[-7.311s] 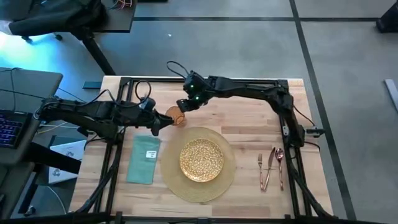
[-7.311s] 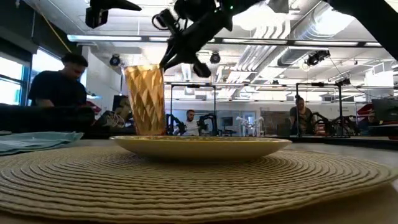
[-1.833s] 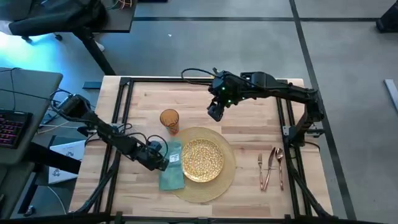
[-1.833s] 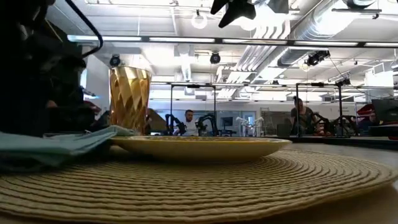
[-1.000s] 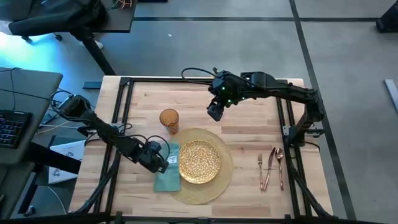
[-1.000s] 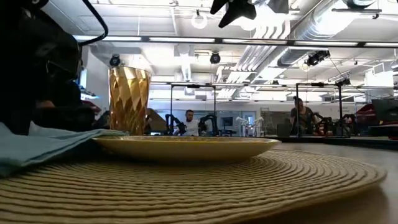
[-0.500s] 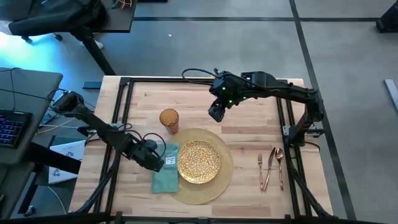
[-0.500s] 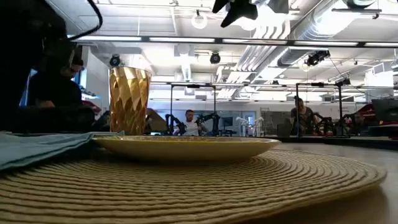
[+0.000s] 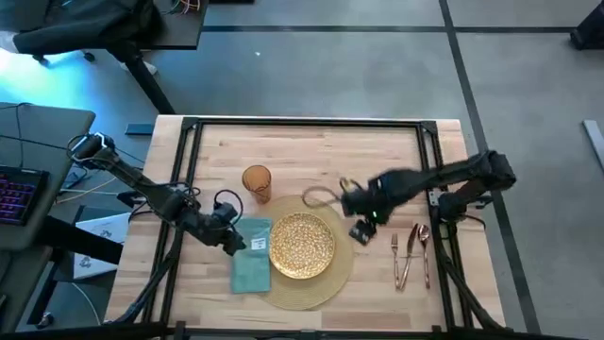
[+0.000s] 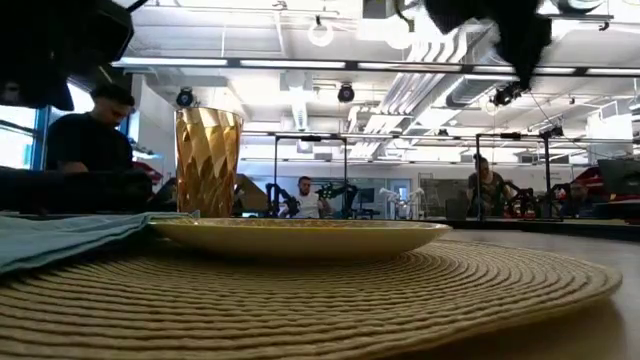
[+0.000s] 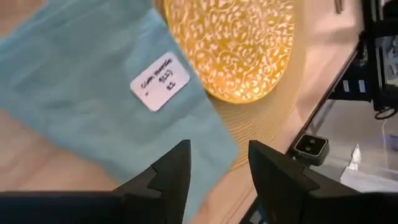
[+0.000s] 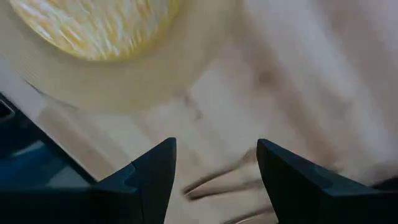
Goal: Set table place
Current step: Put the fork on the blue napkin
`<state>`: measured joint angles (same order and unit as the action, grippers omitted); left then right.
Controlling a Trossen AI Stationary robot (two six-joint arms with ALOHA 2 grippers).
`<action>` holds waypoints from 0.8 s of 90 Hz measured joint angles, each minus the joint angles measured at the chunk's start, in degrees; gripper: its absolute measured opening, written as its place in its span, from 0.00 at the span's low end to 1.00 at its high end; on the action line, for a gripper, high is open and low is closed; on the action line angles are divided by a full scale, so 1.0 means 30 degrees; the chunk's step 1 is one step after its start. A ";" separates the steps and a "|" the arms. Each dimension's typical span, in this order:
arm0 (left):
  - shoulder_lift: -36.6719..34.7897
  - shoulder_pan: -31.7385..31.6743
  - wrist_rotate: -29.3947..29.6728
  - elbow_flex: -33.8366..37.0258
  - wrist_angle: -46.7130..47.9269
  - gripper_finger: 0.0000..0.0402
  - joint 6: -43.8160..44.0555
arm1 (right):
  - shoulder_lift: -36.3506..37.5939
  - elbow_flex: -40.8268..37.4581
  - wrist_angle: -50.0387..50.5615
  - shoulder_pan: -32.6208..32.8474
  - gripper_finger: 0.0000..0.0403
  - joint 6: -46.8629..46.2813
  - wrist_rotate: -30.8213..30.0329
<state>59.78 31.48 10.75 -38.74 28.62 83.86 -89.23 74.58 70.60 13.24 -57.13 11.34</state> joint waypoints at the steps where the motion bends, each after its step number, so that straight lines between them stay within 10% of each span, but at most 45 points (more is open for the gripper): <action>1: -0.0027 -0.0021 -0.0004 0.0000 -0.0013 0.35 -0.0098 | 0.0106 -0.0364 -0.0212 0.0120 0.52 -0.0433 0.0157; 20: -0.0326 -0.0238 -0.0630 0.0000 -0.0023 0.35 -0.1769 | 0.0910 -0.5984 -0.3530 0.2047 0.52 -0.6711 0.2345; 72: -0.0332 -0.0230 -0.1903 0.0000 0.0008 0.35 -0.2689 | 0.0939 -1.2825 -1.1558 0.2899 0.35 -1.0777 0.5249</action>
<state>58.78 30.79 5.04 -38.74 28.64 75.79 -86.41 36.10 35.93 21.93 -89.47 27.08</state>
